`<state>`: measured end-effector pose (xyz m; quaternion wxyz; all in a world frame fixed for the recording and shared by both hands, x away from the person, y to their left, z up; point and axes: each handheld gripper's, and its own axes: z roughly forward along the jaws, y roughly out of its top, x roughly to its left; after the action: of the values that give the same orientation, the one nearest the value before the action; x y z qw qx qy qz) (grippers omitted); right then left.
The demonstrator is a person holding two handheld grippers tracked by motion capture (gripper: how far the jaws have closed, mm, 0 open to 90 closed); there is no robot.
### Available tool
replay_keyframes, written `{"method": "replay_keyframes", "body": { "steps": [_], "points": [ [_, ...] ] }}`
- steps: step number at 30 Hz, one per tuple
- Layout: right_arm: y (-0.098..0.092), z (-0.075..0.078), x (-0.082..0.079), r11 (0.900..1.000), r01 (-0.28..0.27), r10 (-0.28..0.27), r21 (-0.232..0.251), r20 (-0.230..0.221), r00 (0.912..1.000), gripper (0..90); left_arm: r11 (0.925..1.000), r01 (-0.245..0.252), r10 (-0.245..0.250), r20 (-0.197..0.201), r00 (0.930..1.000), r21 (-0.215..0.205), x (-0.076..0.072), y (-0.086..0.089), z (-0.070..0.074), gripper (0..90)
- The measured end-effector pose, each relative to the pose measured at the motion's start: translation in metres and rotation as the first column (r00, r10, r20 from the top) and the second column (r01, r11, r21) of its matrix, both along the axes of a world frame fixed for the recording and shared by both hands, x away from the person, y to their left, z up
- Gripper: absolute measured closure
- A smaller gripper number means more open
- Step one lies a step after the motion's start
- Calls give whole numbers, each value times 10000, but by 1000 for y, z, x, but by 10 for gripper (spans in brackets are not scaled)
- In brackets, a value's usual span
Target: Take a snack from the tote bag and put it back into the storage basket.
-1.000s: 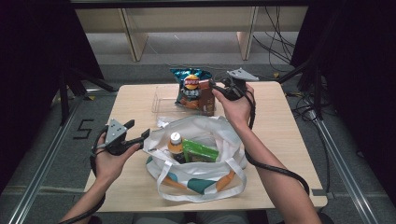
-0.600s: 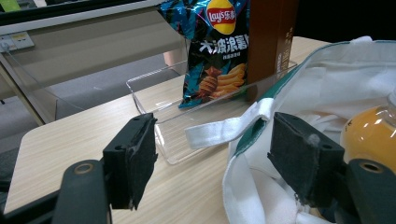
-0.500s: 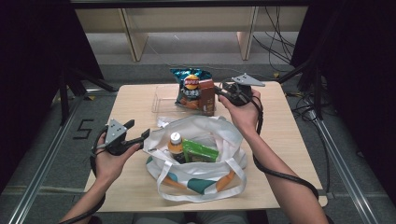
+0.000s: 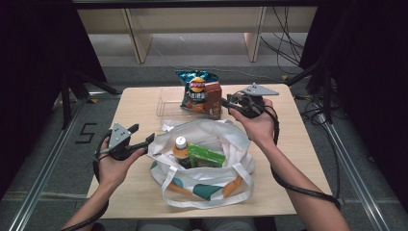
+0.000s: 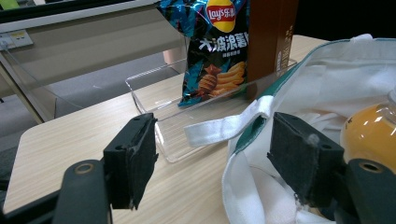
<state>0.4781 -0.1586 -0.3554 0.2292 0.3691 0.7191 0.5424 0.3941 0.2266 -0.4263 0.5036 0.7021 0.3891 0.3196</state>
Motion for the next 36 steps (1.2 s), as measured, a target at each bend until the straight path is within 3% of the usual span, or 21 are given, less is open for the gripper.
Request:
{"method": "replay_keyframes", "body": {
  "steps": [1, 9, 10, 13, 18, 23, 24, 27, 30, 31, 32, 36],
  "points": [
    [-1, 1, -3, 9998, -198, 197, -7, -208, 9996, 678, 10000, 3, -3, 1, 10000, -3, 0, 0, 0, 309],
    [-9, -2, -19, 9961, -876, 874, -99, -183, 9960, 696, 9999, 17, -16, 14, 10000, -103, 0, 0, -1, 311],
    [-11, -4, -24, 9918, -1279, 1274, -64, -486, 9907, 696, 10000, -29, 29, -21, 10000, -12, -1, 1, 0, 311],
    [-13, -7, -32, 9861, -1660, 1653, -35, -696, 9838, 696, 10000, -29, 29, -45, 10000, -7, -1, 2, -1, 312],
    [-12, -11, -42, 9762, -2167, 2162, 29, -781, 9732, 695, 10000, -5, 5, -70, 10000, 20, -2, 2, -2, 313],
    [-10, -15, -52, 9711, -2386, 2366, -62, -1065, 9658, 688, 10000, -64, 64, -82, 9999, 12, -2, 4, -2, 314],
    [-10, -16, -51, 9660, -2582, 2562, -144, -813, 9632, 685, 10000, -72, 73, -57, 10000, 19, -2, 4, -2, 314],
    [-10, -18, -56, 9694, -2455, 2442, 18, -1080, 9637, 674, 10000, -60, 60, -46, 10000, 24, -3, 4, -2, 314],
    [-11, -20, -57, 9656, -2596, 2567, -140, -1064, 9606, 671, 10000, -39, 39, -50, 10000, 42, -3, 3, -2, 314],
    [-12, -20, -60, 9696, -2441, 2404, -167, -1190, 9633, 668, 10000, -42, 42, -52, 10000, 45, -3, 3, -2, 314],
    [-12, -20, -59, 9674, -2520, 2482, -267, -1006, 9635, 668, 10000, -46, 46, -52, 10000, 45, -3, 3, -1, 314],
    [-12, -20, -60, 9641, -2648, 2616, -194, -1025, 9597, 666, 10000, -48, 48, -30, 10000, 66, -3, 3, -2, 314]
  ]
}}
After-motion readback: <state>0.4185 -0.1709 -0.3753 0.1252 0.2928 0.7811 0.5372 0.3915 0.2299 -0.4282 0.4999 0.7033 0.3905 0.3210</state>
